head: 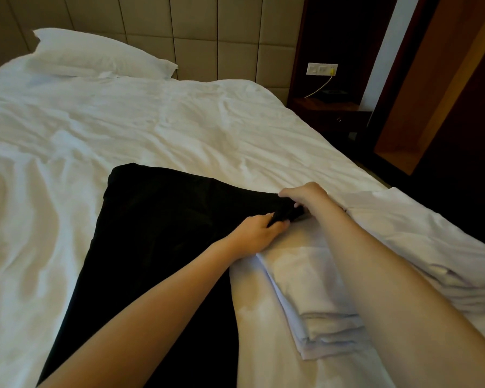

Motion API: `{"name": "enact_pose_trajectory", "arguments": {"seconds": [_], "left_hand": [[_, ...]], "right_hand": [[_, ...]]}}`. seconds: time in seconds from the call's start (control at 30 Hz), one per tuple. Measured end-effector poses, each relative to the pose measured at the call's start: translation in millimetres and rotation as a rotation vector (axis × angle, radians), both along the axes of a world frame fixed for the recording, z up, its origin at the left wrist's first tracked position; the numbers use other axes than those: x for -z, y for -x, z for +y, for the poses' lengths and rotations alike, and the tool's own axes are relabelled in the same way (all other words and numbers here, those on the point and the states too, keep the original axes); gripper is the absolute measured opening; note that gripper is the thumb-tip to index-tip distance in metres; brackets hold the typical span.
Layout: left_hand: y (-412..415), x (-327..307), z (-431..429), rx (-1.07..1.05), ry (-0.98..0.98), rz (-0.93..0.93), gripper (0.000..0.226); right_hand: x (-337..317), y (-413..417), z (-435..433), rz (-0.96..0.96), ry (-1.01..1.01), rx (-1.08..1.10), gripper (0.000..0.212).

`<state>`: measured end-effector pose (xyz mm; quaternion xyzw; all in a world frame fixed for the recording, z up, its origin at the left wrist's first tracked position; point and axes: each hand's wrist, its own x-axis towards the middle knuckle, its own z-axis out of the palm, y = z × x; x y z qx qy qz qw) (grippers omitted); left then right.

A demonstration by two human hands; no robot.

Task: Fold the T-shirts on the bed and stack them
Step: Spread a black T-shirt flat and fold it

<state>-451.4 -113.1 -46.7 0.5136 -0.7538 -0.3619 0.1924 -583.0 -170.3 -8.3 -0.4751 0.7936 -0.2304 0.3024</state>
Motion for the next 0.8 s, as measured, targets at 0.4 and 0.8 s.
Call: {"name": "enact_pose_trajectory", "arguments": {"seconds": [0.4, 0.8], "left_hand": [[-17.3, -6.3, -5.5, 0.100, -0.051, 0.063, 0.039], [20.0, 1.3, 9.2, 0.133, 0.228, -0.286, 0.040]], "right_hand": [[0.6, 7.2, -4.4, 0.109, -0.004, -0.006, 0.023], [16.4, 27.4, -1.0, 0.118, 0.107, 0.111, 0.018]]}}
